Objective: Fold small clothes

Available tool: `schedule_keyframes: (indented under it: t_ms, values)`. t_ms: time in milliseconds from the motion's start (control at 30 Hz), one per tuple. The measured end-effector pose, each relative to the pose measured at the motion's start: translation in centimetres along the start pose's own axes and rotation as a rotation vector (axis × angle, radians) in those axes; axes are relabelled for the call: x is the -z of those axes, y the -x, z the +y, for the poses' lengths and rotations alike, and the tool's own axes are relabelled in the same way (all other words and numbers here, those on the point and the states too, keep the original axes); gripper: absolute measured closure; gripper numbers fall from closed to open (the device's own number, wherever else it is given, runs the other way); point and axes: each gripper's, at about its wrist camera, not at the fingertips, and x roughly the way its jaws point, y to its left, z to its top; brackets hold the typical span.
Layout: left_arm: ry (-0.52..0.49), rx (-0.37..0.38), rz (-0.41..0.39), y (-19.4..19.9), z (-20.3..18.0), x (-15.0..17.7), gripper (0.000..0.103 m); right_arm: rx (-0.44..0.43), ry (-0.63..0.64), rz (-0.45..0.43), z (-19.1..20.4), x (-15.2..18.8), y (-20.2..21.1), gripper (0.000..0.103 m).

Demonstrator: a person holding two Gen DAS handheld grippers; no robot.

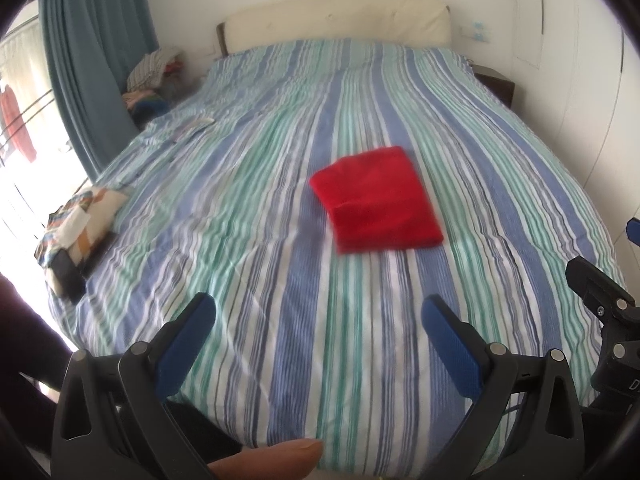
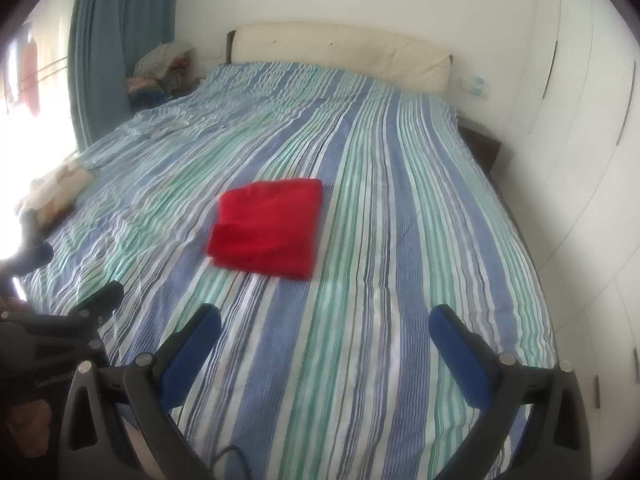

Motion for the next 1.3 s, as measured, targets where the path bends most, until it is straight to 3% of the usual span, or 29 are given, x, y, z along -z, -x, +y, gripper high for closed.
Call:
schedule_keyframes:
  t_ms: [1300]
  values:
    - [0.021, 0.000, -0.011, 1.7, -0.3, -0.5, 0.000, -0.082, -0.026, 0.040, 0.0, -0.1, 0.7, 0.001]
